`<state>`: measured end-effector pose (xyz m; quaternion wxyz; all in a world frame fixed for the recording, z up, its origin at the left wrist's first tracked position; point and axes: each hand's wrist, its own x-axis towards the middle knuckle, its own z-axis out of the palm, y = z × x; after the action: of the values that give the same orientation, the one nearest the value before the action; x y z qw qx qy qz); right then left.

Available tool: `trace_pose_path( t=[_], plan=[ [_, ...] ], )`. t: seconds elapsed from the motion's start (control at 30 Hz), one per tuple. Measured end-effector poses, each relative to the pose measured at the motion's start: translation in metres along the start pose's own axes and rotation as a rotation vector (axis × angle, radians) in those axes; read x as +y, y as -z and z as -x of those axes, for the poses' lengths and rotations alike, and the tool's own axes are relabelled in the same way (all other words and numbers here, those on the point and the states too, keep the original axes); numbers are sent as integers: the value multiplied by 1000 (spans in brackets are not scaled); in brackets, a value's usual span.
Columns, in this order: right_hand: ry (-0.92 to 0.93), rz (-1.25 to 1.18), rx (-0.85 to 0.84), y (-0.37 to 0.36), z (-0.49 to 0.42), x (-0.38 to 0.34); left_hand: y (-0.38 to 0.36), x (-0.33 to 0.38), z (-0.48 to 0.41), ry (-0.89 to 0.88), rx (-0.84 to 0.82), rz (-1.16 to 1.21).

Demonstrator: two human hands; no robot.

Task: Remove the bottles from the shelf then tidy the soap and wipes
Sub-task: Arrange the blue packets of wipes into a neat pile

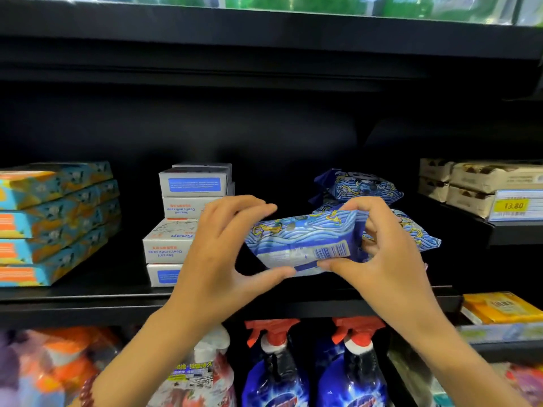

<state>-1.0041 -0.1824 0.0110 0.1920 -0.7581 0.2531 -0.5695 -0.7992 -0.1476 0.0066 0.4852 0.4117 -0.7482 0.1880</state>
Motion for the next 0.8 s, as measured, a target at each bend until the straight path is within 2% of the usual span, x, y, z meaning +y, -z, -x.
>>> trace_pose_path(
  t=[0.07, 0.17, 0.27, 0.33, 0.37, 0.4, 0.43, 0.47, 0.5, 0.53, 0.63, 0.7, 0.8],
  plan=[
    [81, 8, 9, 2, 6, 3, 9, 3, -4, 156, -28, 135],
    [281, 51, -52, 4, 11, 0, 16, 6, -9, 369, -232, 328],
    [256, 198, -264, 0, -11, 3, 17, 8, -12, 404, -438, 410],
    [202, 211, -361, 3, -10, 13, 15, 9, -14, 389, -468, 429],
    [303, 221, -507, 8, -1, 15, 14, 9, -14, 385, -464, 436],
    [275, 229, -547, 12, 7, 16, 12, 9, -14, 383, -453, 444],
    [293, 222, -299, 8, 10, 17, 11, 8, -13, 381, -435, 449],
    [343, 206, -119, 9, 13, 22, 9, 8, -12, 378, -411, 442],
    [342, 199, -82, 9, 19, 17, 8, 7, -11, 374, -382, 412],
    [363, 218, -68, 11, 26, 14, 7, 6, -10, 367, -352, 356],
    [186, 249, -43, 18, 23, 23, 5, 5, -12, 283, -302, 108],
    [127, 324, -1, 21, 33, 34, 2, 6, -14, 240, -342, -27],
    [-3, 440, -107, 22, 45, 46, -4, 8, -16, 256, -440, -145]
  ],
)
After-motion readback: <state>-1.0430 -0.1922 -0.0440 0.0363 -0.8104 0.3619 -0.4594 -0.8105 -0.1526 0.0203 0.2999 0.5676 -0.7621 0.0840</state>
